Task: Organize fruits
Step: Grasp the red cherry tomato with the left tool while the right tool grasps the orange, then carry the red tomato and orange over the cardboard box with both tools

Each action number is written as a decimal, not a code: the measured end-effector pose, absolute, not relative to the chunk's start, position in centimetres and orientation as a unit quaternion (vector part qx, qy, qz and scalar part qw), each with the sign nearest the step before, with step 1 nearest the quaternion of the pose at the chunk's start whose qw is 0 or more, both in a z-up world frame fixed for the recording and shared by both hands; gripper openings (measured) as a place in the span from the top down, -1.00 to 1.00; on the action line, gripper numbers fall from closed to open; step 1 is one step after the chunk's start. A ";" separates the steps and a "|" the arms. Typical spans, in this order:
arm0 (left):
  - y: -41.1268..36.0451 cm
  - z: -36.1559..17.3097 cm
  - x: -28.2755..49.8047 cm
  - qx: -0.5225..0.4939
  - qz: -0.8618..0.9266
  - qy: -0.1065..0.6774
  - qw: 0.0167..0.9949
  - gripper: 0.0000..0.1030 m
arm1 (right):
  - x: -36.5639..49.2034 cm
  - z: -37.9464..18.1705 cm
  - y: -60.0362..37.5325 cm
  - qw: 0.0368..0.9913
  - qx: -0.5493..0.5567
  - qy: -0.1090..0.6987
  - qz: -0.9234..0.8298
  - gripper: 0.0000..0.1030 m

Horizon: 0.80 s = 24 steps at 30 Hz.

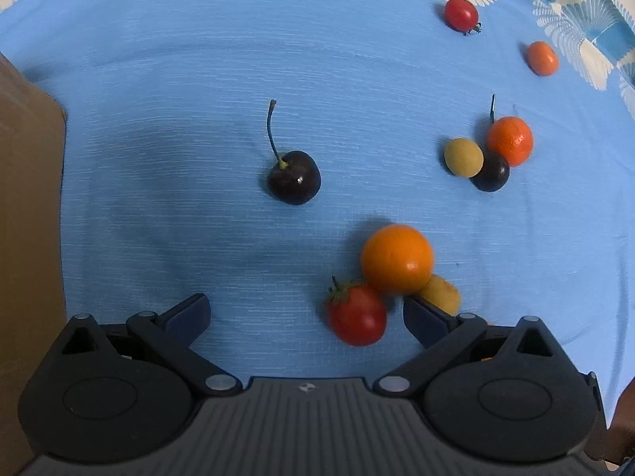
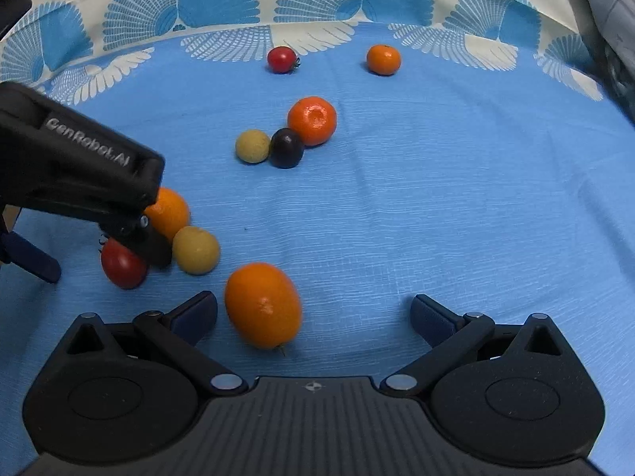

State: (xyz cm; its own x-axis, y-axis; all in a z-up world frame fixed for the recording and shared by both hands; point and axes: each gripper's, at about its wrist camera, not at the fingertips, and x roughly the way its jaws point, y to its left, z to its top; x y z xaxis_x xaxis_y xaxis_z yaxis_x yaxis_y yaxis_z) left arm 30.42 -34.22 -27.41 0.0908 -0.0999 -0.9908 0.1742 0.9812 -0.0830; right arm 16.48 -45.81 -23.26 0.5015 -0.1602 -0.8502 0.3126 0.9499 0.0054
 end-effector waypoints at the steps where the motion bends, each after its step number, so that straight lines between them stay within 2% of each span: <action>1: -34.4 -27.3 30.2 0.036 -0.094 0.666 0.740 -0.96 | 16.4 -23.3 -45.9 0.863 0.081 0.479 -0.136 -0.99; 2: -34.7 -27.0 29.7 0.055 -0.089 0.661 0.743 -0.86 | 16.4 -23.2 -45.8 0.861 0.078 0.484 -0.138 -0.99; 3: -34.9 -26.6 29.3 0.073 -0.081 0.655 0.748 -0.63 | 16.4 -23.1 -45.7 0.858 0.072 0.489 -0.141 -0.99; 4: -35.2 -26.2 28.9 0.088 -0.077 0.650 0.751 -0.32 | 16.5 -23.0 -45.6 0.856 0.069 0.492 -0.146 -0.98; 5: -35.3 -25.6 28.6 0.092 -0.084 0.644 0.754 -0.09 | 16.3 -22.8 -45.5 0.857 0.071 0.489 -0.148 -0.83; 6: -35.4 -24.9 28.5 0.087 -0.098 0.641 0.756 0.41 | 16.1 -22.6 -45.4 0.861 0.075 0.481 -0.146 -0.53; 7: -35.3 -24.4 28.5 0.080 -0.107 0.641 0.756 0.41 | 15.9 -22.2 -45.1 0.866 0.074 0.474 -0.143 -0.35; 8: -35.2 -23.9 28.6 0.066 -0.114 0.640 0.757 0.41 | 15.7 -22.0 -44.9 0.871 0.072 0.467 -0.135 0.06; 9: -35.1 -23.5 28.5 0.056 -0.124 0.638 0.758 0.41 | 15.7 -21.8 -44.7 0.871 0.071 0.468 -0.132 0.31; 19: -33.2 -19.8 27.0 0.021 -0.178 0.618 0.765 0.41 | 12.1 -17.9 -45.9 0.874 0.147 0.434 -0.163 0.32; 24: -31.3 -14.9 23.5 0.014 -0.211 0.597 0.774 0.41 | 8.7 -14.2 -44.2 0.886 0.151 0.409 -0.160 0.32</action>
